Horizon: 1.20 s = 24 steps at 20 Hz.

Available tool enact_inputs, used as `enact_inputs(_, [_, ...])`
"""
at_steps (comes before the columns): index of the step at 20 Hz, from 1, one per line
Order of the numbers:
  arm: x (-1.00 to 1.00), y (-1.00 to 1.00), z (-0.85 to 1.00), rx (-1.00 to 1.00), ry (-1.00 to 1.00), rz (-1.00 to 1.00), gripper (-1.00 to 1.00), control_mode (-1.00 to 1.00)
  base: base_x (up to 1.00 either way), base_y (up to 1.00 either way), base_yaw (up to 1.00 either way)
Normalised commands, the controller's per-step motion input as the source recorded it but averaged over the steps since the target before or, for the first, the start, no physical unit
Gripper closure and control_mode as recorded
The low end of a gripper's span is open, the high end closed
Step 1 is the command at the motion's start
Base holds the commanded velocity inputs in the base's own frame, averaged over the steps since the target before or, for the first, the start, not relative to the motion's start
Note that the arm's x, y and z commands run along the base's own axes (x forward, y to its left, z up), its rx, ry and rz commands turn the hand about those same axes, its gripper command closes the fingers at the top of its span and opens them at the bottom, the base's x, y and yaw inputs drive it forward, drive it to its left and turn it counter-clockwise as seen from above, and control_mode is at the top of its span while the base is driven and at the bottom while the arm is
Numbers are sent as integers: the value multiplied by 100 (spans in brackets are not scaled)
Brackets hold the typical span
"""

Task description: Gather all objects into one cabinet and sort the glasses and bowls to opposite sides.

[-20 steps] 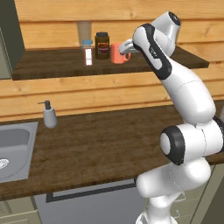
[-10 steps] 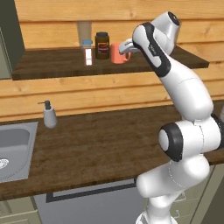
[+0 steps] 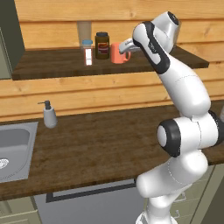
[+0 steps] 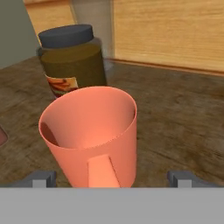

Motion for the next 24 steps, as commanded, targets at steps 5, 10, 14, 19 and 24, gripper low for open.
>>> enact_inputs(5, [2,0,0,0,0,3,100,-100,0,0,0])
enact_inputs(10, [3,0,0,0,-2,4,100,-100,0,0,0])
enact_inputs(14, [0,0,0,0,-6,4,100,-100,0,0,0])
enact_inputs(19, [-5,0,0,0,-11,1,100,-100,0,0,0])
enact_inputs(24, [-36,0,2,0,-6,-3,100,-100,0,0,0])
